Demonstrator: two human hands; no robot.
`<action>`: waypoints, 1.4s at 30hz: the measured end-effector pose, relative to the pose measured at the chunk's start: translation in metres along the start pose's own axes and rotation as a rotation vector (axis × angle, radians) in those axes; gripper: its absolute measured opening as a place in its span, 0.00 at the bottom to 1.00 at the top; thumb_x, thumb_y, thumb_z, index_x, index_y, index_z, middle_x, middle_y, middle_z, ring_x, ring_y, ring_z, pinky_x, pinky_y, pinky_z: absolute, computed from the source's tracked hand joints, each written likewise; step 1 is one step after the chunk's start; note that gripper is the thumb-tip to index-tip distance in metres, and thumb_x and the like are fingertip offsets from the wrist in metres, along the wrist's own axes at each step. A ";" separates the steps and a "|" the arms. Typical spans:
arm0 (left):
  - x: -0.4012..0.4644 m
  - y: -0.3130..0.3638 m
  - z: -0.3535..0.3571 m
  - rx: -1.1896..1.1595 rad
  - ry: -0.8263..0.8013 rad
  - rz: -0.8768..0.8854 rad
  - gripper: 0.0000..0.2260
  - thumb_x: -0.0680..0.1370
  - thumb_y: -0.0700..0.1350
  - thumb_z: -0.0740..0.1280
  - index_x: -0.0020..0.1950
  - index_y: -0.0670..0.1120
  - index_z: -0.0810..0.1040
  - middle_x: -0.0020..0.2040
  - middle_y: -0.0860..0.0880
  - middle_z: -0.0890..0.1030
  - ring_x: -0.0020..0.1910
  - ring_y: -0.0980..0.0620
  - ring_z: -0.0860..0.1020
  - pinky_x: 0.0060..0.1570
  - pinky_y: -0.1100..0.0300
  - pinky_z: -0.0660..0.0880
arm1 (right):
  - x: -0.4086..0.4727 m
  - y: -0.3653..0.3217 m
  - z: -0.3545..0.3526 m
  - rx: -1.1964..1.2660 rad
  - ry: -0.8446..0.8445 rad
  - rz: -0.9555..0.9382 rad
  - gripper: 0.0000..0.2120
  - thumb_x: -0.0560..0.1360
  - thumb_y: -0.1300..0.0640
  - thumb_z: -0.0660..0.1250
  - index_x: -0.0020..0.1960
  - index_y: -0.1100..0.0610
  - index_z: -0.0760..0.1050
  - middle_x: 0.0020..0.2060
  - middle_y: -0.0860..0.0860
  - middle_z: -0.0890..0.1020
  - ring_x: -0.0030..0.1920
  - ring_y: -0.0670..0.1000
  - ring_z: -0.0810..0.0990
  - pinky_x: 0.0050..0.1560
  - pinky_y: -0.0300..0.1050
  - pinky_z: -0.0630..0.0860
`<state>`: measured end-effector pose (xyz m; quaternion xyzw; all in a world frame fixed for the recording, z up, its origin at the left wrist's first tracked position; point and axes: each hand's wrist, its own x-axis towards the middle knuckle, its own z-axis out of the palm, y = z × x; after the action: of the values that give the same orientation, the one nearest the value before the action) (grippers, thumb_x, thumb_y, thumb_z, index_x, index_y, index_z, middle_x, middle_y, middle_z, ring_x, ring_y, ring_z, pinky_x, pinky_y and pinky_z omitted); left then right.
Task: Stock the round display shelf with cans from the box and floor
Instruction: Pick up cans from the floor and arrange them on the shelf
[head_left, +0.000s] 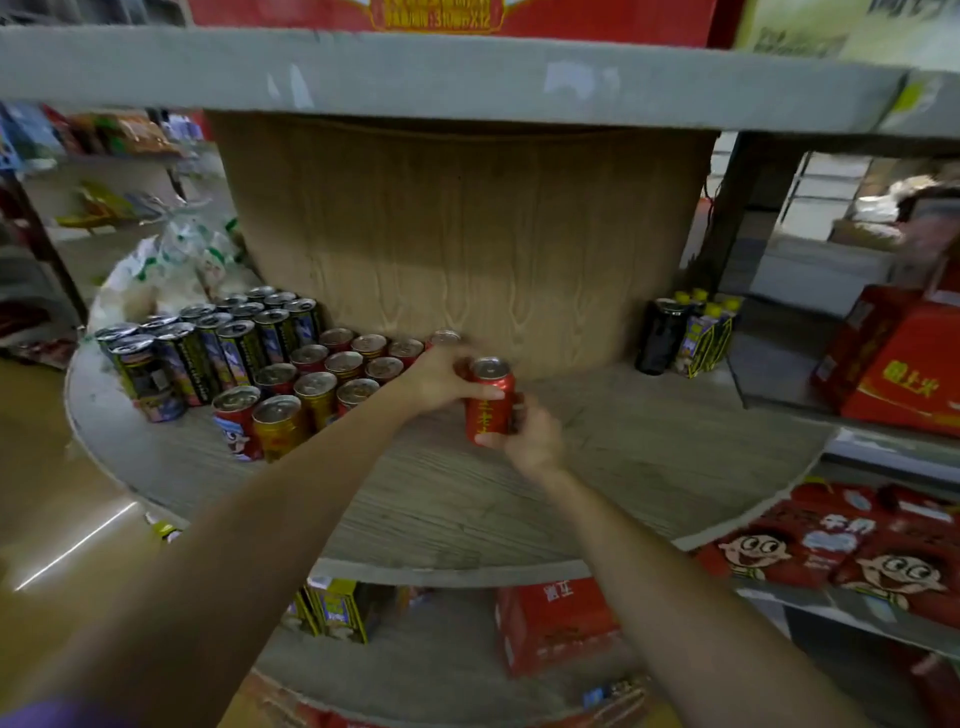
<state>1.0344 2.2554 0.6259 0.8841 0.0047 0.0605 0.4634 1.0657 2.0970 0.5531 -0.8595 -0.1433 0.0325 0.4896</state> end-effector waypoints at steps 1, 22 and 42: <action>0.005 -0.008 -0.004 0.026 0.003 -0.004 0.20 0.66 0.47 0.81 0.55 0.45 0.82 0.51 0.49 0.84 0.53 0.52 0.81 0.58 0.56 0.77 | 0.003 0.001 0.006 -0.015 -0.007 0.011 0.36 0.63 0.54 0.82 0.67 0.57 0.72 0.59 0.53 0.82 0.58 0.52 0.81 0.57 0.43 0.75; 0.053 -0.044 -0.060 0.240 0.024 -0.186 0.17 0.67 0.41 0.80 0.52 0.43 0.79 0.42 0.54 0.75 0.48 0.56 0.73 0.47 0.65 0.68 | 0.072 -0.024 0.093 -0.091 -0.050 0.054 0.36 0.66 0.58 0.80 0.69 0.58 0.67 0.61 0.56 0.79 0.62 0.55 0.77 0.63 0.48 0.73; 0.011 -0.022 -0.019 0.491 0.265 -0.064 0.12 0.72 0.53 0.74 0.47 0.47 0.79 0.48 0.43 0.81 0.49 0.43 0.80 0.47 0.54 0.75 | 0.021 -0.033 0.047 -0.068 -0.050 0.026 0.13 0.72 0.64 0.72 0.56 0.63 0.78 0.47 0.55 0.83 0.50 0.51 0.80 0.48 0.35 0.71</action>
<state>1.0438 2.2843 0.6196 0.9536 0.1079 0.1580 0.2326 1.0699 2.1577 0.5590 -0.8763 -0.1452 0.0556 0.4560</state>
